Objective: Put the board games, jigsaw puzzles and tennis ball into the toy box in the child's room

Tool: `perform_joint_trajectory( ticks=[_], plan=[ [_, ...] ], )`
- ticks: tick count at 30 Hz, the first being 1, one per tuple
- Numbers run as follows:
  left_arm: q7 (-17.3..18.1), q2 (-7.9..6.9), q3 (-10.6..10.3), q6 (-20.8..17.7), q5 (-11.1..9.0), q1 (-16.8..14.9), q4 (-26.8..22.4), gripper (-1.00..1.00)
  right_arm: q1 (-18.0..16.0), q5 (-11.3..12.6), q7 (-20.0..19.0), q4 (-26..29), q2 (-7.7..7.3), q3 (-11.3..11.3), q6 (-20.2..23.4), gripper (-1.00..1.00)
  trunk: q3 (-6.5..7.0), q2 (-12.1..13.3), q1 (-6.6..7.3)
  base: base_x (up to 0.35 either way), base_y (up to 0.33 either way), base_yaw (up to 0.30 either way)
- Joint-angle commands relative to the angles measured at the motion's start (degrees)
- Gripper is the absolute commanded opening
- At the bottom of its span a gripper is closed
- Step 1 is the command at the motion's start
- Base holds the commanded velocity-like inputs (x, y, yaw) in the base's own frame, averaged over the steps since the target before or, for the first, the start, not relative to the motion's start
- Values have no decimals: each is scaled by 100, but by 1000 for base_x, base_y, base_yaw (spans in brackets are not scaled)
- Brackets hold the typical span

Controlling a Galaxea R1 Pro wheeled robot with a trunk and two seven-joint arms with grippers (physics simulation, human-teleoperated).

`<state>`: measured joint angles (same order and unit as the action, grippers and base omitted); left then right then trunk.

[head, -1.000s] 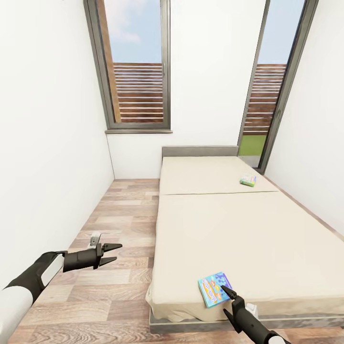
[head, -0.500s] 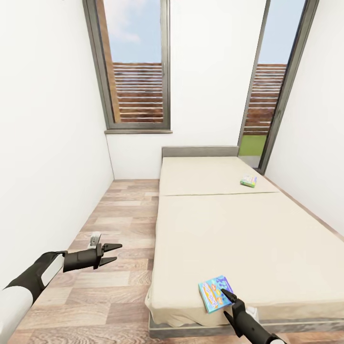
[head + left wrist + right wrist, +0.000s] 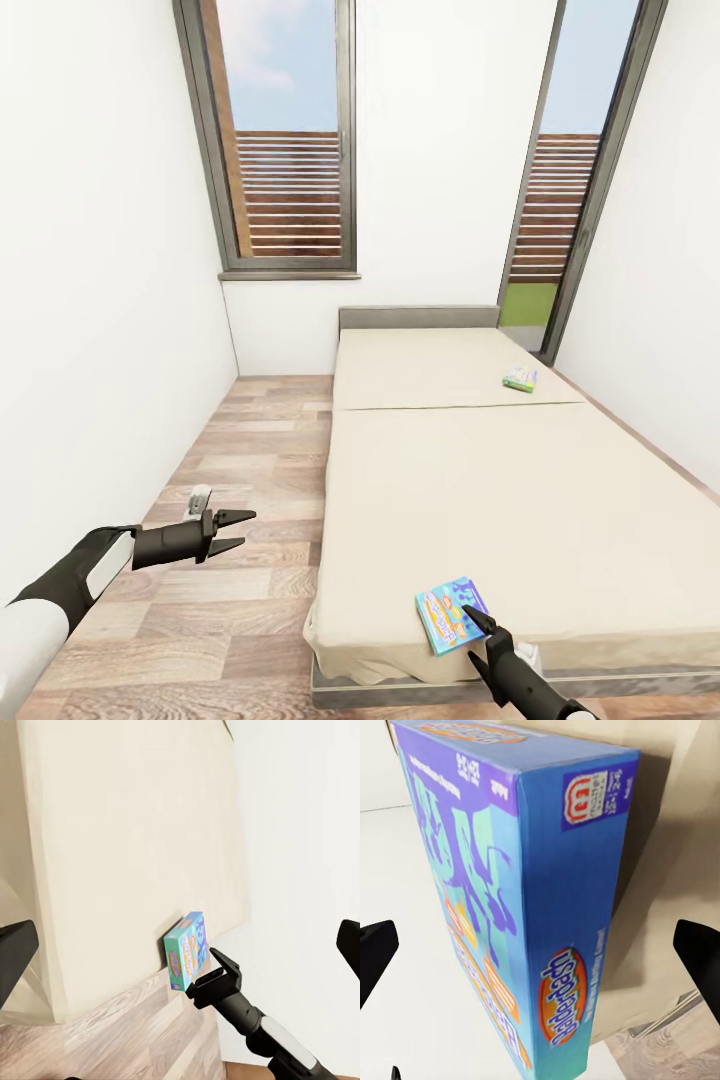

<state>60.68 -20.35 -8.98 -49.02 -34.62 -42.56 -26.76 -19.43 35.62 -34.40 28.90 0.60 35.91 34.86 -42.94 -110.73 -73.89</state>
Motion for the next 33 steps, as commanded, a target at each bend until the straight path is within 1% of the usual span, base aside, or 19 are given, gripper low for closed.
perform_joint_trajectory(
  ticks=[1, 10, 11, 33],
  plan=[
    [8, -4, -33, -29, -36, -7, 4, 100, -87, 86, -6, 2, 11, 31, 29, 100, -5, -2, 0, 0, 0, 0],
    [7, -4, -33, -29, -36, -7, 4, 100, -87, 84, -5, 13, 11, 24, 20, 100, -5, -2, 0, 0, 0, 0],
    [7, -4, -33, -29, -36, -7, 4, 100, -87, 85, -5, 13, 11, 23, 20, -100, -5, -2, 0, 0, 0, 0],
    [-3, 3, -33, -29, -36, 2, 4, 100, -87, 102, -5, 10, 11, 38, 16, -100, -5, -2, 0, 0, 0, 0]
  ],
)
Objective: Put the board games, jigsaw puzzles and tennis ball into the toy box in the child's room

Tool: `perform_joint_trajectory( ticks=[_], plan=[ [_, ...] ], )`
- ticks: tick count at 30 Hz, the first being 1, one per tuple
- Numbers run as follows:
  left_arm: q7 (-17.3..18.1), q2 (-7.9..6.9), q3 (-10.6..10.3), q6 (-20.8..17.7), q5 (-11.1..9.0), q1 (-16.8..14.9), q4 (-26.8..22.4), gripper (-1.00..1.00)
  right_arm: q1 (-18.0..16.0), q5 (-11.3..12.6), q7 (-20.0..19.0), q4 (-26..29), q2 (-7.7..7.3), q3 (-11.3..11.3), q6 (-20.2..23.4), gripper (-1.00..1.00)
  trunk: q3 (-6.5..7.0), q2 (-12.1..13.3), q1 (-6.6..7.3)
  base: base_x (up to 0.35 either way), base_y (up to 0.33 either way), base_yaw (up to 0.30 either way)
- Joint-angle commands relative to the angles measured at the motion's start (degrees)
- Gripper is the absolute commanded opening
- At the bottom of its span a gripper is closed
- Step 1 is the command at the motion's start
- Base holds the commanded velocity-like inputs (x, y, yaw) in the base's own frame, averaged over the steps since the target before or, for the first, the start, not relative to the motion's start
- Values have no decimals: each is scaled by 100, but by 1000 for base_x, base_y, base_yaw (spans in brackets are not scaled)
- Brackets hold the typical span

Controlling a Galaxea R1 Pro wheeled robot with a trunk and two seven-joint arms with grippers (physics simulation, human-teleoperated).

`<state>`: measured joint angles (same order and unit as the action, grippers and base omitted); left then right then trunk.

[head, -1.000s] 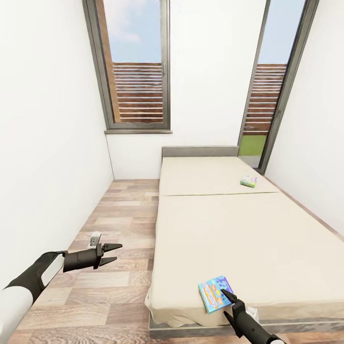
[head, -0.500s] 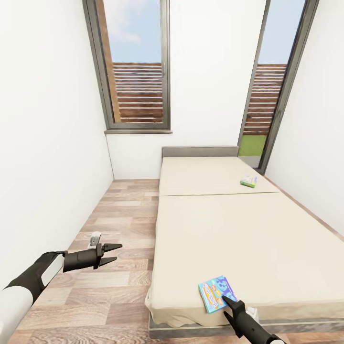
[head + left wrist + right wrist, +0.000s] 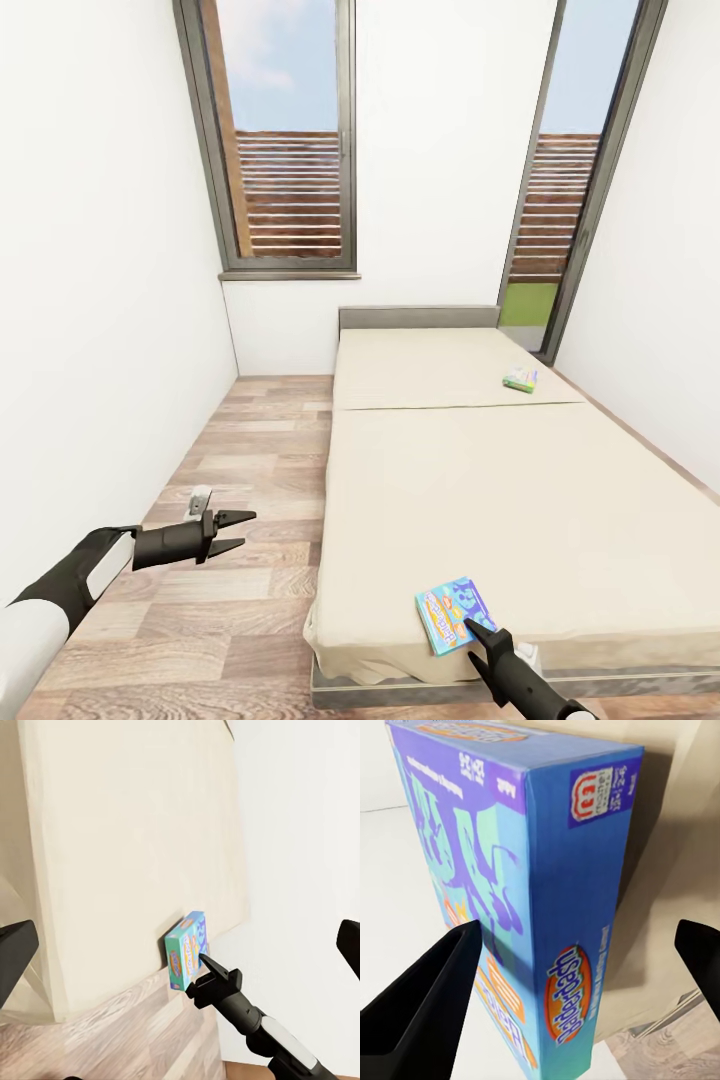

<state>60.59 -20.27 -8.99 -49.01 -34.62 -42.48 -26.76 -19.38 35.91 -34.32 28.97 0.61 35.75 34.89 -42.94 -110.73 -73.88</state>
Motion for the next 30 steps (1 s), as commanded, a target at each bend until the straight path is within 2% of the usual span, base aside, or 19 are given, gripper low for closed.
perform_joint_trajectory(
  ticks=[1, 30],
  plan=[
    [7, -4, -32, -29, -36, -6, 4, 100, -92, 73, -13, 3, 9, 54, 14, -100, -5, -2, 0, 0, 0, 0],
    [11, -3, -32, -32, -36, 1, 4, 100, -92, 65, -13, 3, 9, 55, 19, -100, -5, -2, 0, -33, 0, 0]
  ],
)
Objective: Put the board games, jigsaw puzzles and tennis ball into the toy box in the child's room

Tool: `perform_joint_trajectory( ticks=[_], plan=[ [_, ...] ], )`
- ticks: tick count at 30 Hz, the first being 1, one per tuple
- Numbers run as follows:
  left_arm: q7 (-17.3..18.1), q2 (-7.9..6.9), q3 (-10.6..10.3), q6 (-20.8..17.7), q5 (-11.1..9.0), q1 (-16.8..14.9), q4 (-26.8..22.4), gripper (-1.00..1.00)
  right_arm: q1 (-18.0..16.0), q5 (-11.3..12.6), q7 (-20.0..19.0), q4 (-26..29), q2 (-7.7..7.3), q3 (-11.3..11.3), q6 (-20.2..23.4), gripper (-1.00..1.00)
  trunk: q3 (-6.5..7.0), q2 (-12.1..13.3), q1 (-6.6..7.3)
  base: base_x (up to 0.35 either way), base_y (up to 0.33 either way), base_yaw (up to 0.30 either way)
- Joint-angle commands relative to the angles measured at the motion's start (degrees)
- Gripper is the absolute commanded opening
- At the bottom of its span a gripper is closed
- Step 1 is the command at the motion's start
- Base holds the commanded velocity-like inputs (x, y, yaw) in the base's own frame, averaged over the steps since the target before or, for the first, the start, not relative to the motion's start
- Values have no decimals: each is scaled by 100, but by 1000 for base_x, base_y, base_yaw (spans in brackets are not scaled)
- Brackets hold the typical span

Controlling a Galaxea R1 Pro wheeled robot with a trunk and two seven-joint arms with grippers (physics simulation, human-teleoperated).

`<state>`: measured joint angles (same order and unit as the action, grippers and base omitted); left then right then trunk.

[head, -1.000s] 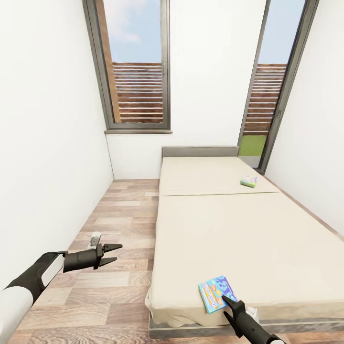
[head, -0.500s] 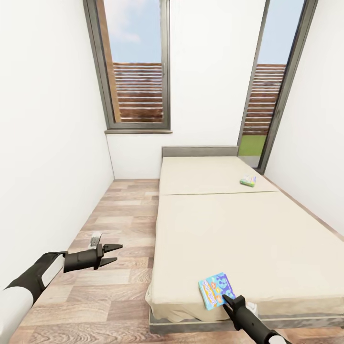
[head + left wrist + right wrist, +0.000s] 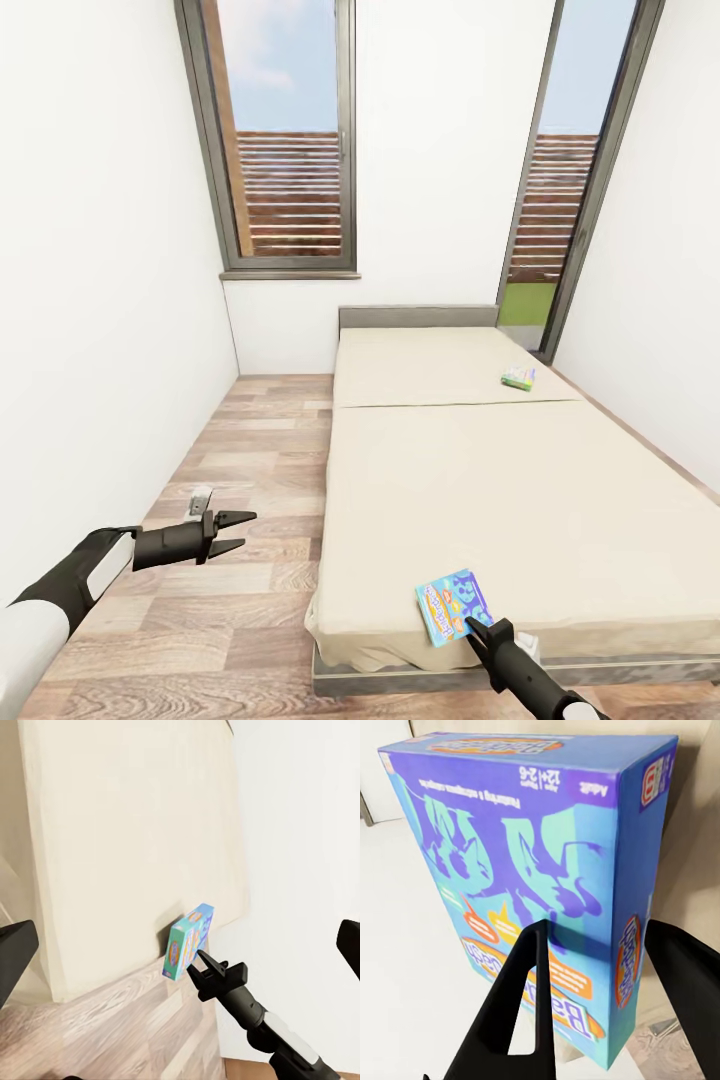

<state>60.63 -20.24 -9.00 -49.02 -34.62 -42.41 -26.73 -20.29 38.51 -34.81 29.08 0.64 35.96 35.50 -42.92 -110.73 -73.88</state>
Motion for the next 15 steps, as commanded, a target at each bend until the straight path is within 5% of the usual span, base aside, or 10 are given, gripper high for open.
perform_joint_trajectory(
  ticks=[1, 7, 15],
  plan=[
    [6, -6, -31, -32, -36, -5, 1, 100, -1, -195, 35, -8, 6, 34, -42, -100, -7, -2, 0, 0, 0, 0],
    [8, 0, -31, -35, -41, -5, 1, 100, -1, -195, 35, -8, 6, 32, -36, -100, -7, -2, 0, 0, 0, 0],
    [11, 11, -31, -37, -49, -6, 1, 100, -1, -195, 35, -8, 6, 31, -31, -100, 137, 319, 176, 0, 0, 0]
  ],
)
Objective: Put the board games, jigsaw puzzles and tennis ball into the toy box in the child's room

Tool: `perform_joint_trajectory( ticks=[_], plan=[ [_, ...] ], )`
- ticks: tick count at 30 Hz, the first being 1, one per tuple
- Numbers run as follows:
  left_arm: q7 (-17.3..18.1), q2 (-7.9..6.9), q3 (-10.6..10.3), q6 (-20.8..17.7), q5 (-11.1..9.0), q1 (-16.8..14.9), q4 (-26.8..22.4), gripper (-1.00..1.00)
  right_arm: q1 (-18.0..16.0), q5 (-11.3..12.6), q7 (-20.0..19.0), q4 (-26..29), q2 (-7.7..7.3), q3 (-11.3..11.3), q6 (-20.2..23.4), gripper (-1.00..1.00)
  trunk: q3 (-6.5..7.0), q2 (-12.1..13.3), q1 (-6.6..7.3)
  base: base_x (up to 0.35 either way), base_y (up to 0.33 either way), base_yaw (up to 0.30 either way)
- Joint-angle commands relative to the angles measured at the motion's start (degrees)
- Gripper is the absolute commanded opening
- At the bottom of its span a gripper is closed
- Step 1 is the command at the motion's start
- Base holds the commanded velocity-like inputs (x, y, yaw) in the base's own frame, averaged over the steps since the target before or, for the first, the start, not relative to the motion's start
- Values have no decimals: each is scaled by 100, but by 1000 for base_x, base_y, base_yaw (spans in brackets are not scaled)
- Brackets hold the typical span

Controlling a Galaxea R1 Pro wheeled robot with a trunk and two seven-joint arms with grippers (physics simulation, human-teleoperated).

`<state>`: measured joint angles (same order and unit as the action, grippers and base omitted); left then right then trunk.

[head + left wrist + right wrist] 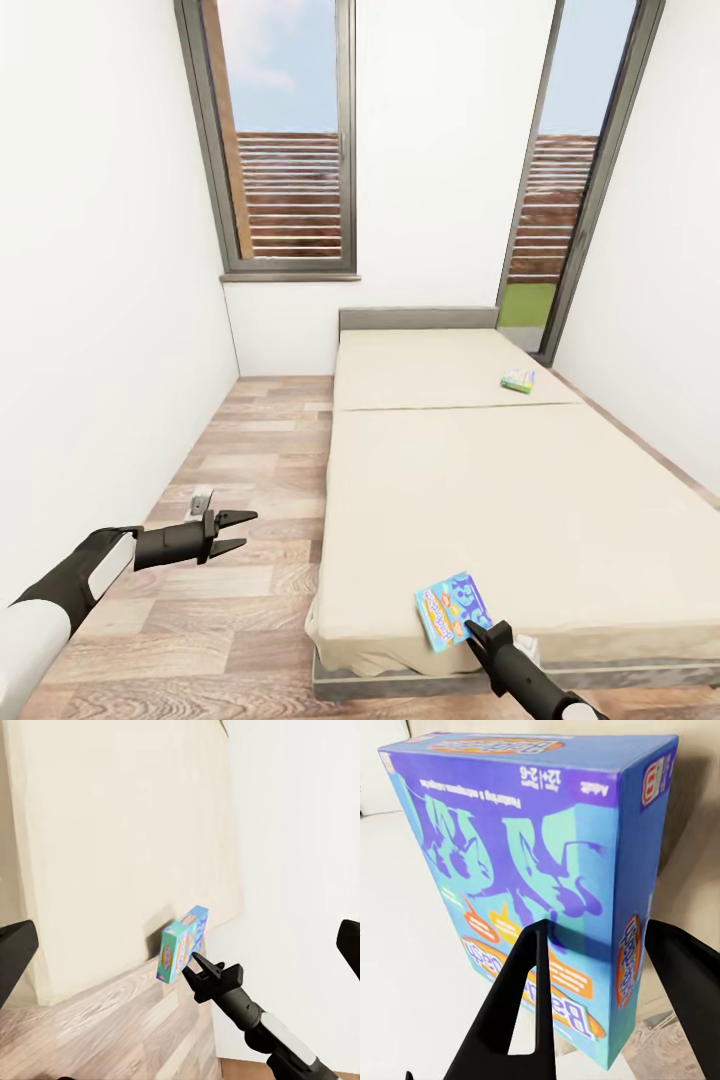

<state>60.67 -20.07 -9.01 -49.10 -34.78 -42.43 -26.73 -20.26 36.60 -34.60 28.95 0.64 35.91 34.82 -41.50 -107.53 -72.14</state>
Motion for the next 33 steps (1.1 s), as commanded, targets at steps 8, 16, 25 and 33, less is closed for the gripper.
perform_joint_trajectory(
  ticks=[8, 16, 25, 33],
  plan=[
    [-1, 2, -31, -37, -30, -5, 1, 100, -5, -3, 15, 5, 6, 36, 34, -100, 138, 320, 177, 0, 0, 0],
    [-11, 3, -39, -39, -21, -2, 1, 100, -5, -14, -2, 9, 6, 24, 65, -100, 282, 640, 353, 0, 0, 0],
    [-11, 3, -40, -39, -21, -3, 1, 100, -17, -57, -32, 99, -1, -9, 78, -100, 444, 1001, 550, 0, 0, 0],
    [-8, 3, -40, -39, -21, -4, 1, 100, -46, -72, -136, 440, -62, -417, 121, -100, 587, 1322, 726, 0, 0, 0]
  ],
)
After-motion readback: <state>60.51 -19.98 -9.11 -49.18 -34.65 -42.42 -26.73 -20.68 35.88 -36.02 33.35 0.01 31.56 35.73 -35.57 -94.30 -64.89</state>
